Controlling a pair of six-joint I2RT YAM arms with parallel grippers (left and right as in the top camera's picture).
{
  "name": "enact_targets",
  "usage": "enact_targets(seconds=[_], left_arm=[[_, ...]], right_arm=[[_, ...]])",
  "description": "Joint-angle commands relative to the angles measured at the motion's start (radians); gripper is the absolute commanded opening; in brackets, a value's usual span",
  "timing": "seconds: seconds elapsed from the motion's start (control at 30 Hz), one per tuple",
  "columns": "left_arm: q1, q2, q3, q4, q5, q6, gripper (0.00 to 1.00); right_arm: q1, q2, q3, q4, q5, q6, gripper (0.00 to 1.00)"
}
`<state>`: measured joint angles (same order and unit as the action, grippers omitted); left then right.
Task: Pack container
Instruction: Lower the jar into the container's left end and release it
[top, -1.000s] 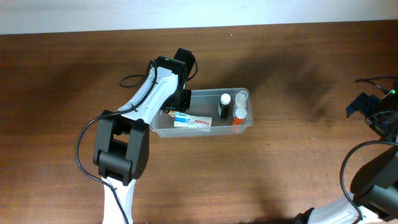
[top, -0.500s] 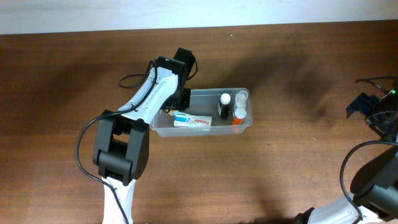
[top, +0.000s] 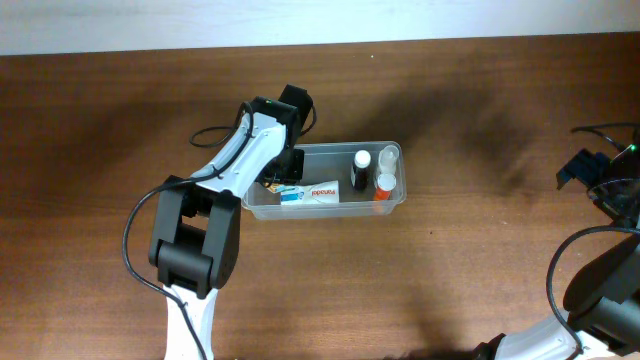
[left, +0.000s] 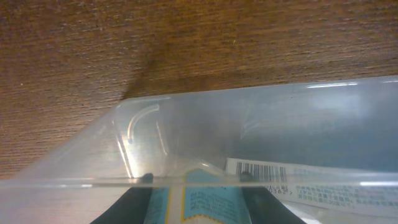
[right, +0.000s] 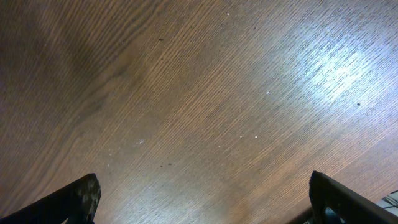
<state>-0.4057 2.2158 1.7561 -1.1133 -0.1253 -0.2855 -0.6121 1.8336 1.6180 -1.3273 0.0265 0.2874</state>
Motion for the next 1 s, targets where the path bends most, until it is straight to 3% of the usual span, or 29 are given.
enact_targets(seconds=[0.0, 0.97], left_arm=[[0.002, -0.012, -0.022, 0.014, -0.014, -0.014, 0.19], [0.003, -0.066, -0.02, 0.077, -0.016, -0.013, 0.19]], right_arm=[[-0.004, -0.011, -0.002, 0.0, 0.009, 0.002, 0.98], [-0.004, -0.011, -0.002, 0.0, 0.009, 0.002, 0.98]])
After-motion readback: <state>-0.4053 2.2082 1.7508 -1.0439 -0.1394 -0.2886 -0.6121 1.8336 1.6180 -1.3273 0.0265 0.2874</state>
